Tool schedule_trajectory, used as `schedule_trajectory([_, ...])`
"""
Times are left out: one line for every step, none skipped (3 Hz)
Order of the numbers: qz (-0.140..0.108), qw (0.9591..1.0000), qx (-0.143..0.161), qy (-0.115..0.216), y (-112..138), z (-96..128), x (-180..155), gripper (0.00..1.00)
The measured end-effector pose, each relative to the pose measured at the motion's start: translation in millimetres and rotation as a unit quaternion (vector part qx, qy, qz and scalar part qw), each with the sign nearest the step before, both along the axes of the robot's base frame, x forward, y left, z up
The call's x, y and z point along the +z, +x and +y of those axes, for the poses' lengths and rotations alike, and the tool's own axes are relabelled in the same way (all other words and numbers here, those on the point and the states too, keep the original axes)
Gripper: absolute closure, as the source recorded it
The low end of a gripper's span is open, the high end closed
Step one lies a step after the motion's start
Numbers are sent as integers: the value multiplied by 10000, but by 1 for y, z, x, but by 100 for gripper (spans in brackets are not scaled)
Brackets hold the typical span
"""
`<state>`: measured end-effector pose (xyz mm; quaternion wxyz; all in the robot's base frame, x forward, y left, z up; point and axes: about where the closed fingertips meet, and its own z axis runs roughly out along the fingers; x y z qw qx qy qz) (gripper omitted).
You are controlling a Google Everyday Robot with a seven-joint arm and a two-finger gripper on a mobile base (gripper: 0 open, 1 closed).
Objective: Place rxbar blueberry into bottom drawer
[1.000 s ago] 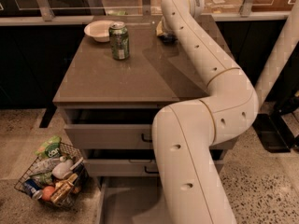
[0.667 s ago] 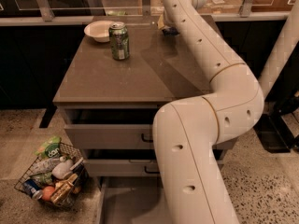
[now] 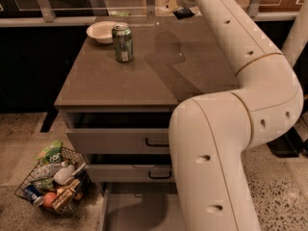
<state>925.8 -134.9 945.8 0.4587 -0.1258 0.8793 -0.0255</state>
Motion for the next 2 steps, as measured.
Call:
schedule_trajectory([-53, 9995, 216, -202, -26, -11, 33, 100])
schedule_trajectory([-112, 9988, 231, -411, -53, -24, 58, 100])
